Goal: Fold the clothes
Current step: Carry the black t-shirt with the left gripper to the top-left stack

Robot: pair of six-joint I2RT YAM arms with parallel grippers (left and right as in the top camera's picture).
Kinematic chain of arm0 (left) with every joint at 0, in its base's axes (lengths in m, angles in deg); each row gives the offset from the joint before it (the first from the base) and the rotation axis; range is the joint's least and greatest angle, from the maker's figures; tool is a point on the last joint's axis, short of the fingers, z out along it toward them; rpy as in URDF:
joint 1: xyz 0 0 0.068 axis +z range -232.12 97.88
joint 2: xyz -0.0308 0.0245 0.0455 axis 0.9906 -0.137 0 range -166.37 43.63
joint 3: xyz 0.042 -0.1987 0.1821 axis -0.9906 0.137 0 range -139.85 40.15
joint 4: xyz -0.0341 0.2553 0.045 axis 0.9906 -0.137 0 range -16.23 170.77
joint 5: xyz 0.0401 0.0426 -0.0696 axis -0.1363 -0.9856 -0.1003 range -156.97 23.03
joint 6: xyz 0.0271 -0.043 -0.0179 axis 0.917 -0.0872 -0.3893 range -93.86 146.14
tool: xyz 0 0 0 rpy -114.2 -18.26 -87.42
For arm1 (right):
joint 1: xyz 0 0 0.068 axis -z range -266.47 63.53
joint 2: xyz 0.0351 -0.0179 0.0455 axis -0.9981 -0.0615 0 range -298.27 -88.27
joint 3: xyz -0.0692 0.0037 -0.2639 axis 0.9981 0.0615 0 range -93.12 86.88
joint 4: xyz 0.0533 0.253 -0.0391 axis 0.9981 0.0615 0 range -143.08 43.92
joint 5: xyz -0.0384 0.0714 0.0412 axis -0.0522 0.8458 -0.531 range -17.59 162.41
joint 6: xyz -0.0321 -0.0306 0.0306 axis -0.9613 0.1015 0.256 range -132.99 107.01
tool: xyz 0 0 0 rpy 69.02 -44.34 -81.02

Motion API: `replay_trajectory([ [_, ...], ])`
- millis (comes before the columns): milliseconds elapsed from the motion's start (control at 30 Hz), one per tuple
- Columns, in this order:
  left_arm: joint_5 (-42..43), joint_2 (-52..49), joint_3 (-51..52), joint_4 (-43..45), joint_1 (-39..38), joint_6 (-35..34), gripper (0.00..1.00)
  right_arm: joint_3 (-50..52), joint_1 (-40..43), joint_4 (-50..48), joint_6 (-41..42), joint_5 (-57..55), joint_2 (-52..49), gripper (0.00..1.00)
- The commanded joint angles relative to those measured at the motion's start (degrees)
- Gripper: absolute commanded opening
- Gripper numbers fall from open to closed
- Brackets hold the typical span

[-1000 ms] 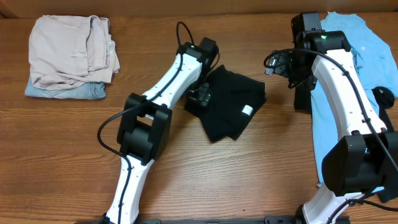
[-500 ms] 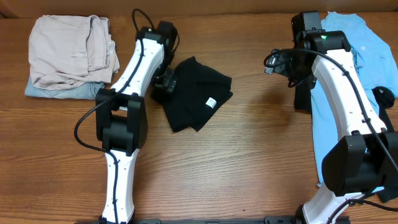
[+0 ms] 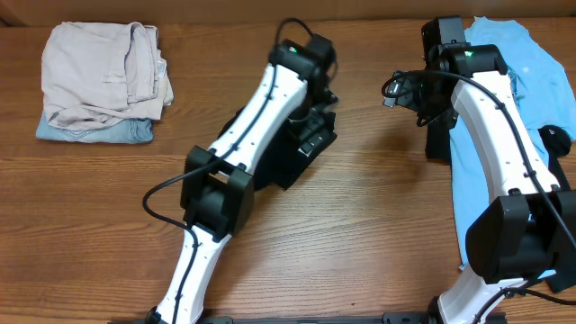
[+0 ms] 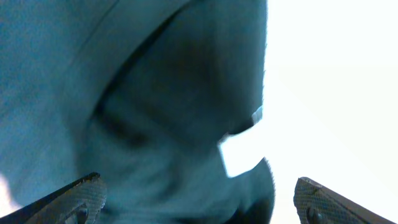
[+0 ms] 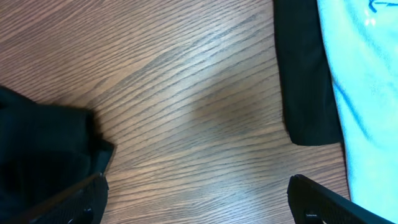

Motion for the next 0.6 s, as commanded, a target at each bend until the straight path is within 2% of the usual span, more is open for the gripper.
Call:
replay_trajectory([
  [0, 2.62, -0.28, 4.04, 1.33, -1.88, 0.15, 1.0, -0.79, 0.17, -0.13, -0.24, 0.2, 0.92, 0.96],
  [233, -0.59, -0.28, 14.08, 9.01, -5.44, 0.02, 1.0, -0.76, 0.17, -0.35, -0.24, 0.22, 0.92, 0.96],
  [400, -9.03, -0.28, 20.2, 15.65, -5.55, -4.9, 1.0, -0.76, 0.17, -0.28, -0.24, 0.22, 0.92, 0.96],
  [567, -15.26, -0.28, 23.89, 19.5, -4.39, -10.29, 0.95, -0.76, 0.17, -0.46, -0.24, 0.22, 0.92, 0.96],
])
